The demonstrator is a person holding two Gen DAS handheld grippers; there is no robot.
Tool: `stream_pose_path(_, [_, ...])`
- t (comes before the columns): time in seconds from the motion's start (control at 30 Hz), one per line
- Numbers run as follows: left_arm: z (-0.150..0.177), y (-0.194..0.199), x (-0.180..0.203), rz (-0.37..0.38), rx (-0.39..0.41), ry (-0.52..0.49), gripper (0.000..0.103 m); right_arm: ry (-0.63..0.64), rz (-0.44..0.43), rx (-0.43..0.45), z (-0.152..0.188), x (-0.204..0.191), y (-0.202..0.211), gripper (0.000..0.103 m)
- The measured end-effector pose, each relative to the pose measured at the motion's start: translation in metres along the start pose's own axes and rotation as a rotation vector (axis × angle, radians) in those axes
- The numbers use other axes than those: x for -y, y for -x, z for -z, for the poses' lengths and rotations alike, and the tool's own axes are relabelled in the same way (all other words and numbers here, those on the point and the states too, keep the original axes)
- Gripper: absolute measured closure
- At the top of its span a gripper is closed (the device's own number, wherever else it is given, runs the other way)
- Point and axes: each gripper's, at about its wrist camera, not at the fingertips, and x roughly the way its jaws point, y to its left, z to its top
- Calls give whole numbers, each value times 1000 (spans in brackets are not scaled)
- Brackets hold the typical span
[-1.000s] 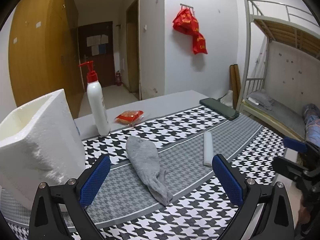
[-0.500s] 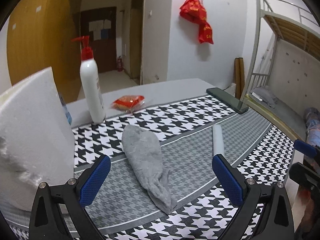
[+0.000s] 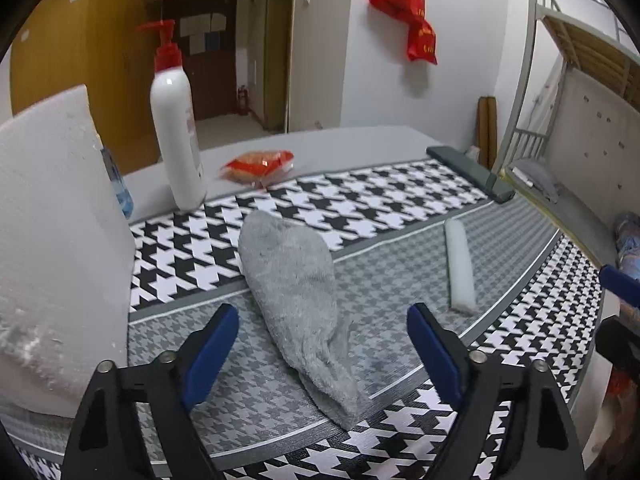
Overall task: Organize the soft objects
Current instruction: 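Move the left tool toward the grey sock while the right tool approaches the white foam roll, then close the left gripper on the grey sock while the right gripper closes on the white foam roll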
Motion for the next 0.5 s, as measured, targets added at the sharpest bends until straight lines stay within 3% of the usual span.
stream_pose_path(0.27, [3, -7, -5, -28, -24, 18, 23, 12, 2, -44, -1, -3, -13, 1])
stream_pose_path(0.5, [3, -15, -10, -19, -70, 49, 42, 14, 25, -81, -2, -9, -28, 0])
